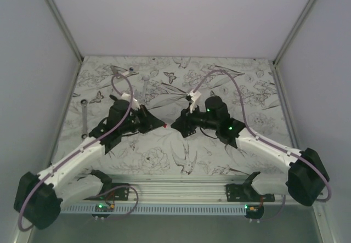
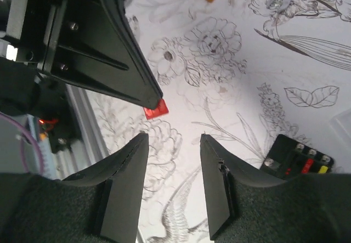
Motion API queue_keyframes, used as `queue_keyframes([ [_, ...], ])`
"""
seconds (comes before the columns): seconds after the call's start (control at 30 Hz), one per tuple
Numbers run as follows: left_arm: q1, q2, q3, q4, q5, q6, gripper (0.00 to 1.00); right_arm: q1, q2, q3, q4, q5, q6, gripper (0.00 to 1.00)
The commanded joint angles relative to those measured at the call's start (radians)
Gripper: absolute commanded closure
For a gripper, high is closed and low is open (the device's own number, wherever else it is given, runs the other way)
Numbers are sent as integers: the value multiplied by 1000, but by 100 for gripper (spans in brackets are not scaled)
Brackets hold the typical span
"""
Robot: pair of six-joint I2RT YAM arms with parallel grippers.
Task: Snap on the fuse box
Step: Pick up the fuse from the center of the board.
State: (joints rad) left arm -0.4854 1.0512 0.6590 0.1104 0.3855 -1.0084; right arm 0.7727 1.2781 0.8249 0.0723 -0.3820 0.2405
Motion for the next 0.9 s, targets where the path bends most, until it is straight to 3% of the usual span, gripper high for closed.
queue_keyframes([
  [0.0, -11, -135, -75, 56, -133, -37, 100, -19, -59, -98, 301, -57, 267, 51],
  [0.27, -48, -365, -180, 179, -239, -67, 100, -7, -61, -253, 750, -49, 624, 57],
  [0.87, -159, -394, -176, 352, -253, -19, 100, 55, 38, -243, 946, 27, 799, 65],
])
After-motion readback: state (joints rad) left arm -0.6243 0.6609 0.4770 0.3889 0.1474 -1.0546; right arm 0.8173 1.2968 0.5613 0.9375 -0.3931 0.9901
